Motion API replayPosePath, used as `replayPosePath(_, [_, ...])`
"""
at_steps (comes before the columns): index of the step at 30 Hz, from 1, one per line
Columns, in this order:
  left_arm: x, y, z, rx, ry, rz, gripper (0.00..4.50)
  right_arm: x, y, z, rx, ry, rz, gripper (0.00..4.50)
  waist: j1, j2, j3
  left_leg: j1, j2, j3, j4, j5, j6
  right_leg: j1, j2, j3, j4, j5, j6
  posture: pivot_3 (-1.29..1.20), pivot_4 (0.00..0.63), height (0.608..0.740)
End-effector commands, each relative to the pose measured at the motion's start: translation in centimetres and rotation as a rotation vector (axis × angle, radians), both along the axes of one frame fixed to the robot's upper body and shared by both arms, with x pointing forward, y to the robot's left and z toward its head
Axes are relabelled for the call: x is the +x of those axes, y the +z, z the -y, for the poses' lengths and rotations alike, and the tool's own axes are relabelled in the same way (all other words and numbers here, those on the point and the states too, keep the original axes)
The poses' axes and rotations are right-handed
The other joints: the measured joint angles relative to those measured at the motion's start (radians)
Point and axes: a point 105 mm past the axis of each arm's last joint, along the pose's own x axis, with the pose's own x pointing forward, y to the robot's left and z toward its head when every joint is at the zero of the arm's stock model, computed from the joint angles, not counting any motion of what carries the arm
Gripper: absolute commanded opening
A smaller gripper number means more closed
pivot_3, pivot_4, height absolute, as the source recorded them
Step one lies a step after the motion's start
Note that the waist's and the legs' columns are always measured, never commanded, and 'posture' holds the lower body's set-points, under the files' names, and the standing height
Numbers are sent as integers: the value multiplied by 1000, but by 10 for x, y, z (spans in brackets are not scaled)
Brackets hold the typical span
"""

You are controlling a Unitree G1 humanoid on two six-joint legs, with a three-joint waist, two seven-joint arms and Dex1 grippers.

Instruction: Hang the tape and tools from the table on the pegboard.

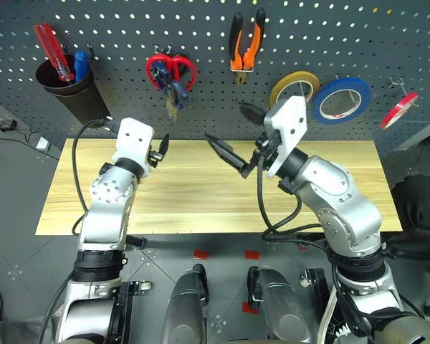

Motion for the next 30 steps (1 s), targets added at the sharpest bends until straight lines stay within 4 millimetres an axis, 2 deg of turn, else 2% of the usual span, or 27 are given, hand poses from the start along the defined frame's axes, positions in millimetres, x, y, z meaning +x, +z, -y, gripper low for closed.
replayPosePath(1, [-8, -17, -31, -107, 67, -115, 3256, -14, -5, -11, -8, 56, -85, 4500, -1, 0, 0, 0, 0, 0, 0, 0, 0, 0, 0, 0, 0, 0, 0, -131, 335, 740])
replayPosePath(4, [-12, -37, -55, -256, 117, -241, 3256, -16, -18, -20, -9, 70, -244, 4500, -1, 0, 0, 0, 0, 0, 0, 0, 0, 0, 0, 0, 0, 0, 0, -119, 341, 740])
replayPosePath(11, [-6, -68, -75, -333, 170, -445, 3256, -16, -26, -38, -70, 81, -364, 4500, 5, 0, 0, 0, -1, 0, 0, 0, 0, -1, 0, 0, 3, 0, 0, -123, 380, 740])
replayPosePath(17, [10, -79, -75, -398, 173, -504, 3256, -21, -25, -47, -122, 117, -377, 4500, 8, -1, 4, 0, -1, 0, 0, 0, 0, -2, 0, 1, 3, 0, 0, -138, 416, 740])
replayPosePath(24, [24, -94, -60, -340, 137, -549, 3256, -26, -23, -52, -153, 146, -362, 4500, 1, -2, 7, 0, 0, 2, -1, 0, 0, -3, 0, 2, 1, 0, 0, -170, 418, 740])
replayPosePath(29, [28, -96, -69, -349, 178, -550, 3256, -25, -24, -49, -169, 142, -368, 4500, -2, -2, 7, 0, 0, 2, -1, 0, 0, -3, 0, 2, 0, 0, 0, -175, 405, 740])
replayPosePath(30, [28, -97, -72, -348, 188, -554, 3074, -24, -25, -47, -171, 141, -371, 4500, -2, -2, 7, 0, 0, 2, -2, 0, 0, -3, 0, 2, -1, 0, 0, -175, 397, 740])
